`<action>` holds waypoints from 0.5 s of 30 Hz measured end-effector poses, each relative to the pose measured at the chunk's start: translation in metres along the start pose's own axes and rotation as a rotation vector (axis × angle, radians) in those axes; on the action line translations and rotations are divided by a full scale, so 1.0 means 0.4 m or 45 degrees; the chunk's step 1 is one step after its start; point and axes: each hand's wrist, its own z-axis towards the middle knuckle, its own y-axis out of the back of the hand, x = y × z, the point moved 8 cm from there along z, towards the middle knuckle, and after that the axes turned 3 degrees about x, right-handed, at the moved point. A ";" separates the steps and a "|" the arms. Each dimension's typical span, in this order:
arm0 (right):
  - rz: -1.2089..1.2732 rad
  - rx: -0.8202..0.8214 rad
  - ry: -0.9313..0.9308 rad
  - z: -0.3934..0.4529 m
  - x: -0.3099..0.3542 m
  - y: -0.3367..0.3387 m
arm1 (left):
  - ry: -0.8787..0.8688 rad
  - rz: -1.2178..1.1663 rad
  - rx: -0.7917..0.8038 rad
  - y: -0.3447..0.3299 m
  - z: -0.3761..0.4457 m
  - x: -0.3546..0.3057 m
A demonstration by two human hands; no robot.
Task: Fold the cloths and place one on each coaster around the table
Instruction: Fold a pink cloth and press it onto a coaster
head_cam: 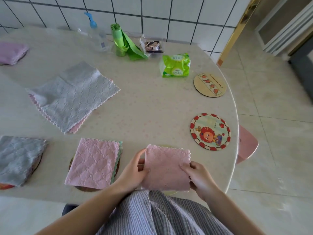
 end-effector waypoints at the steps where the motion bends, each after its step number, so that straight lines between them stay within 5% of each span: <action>1: -0.005 -0.005 0.011 -0.002 0.002 0.000 | -0.009 0.002 0.006 -0.002 0.001 -0.001; 11: -0.540 -0.270 0.386 0.015 0.047 0.019 | -0.144 0.725 0.110 -0.011 0.005 -0.028; 15: -1.236 -0.357 0.806 -0.035 0.088 -0.034 | -0.438 1.443 -0.078 -0.018 -0.009 -0.071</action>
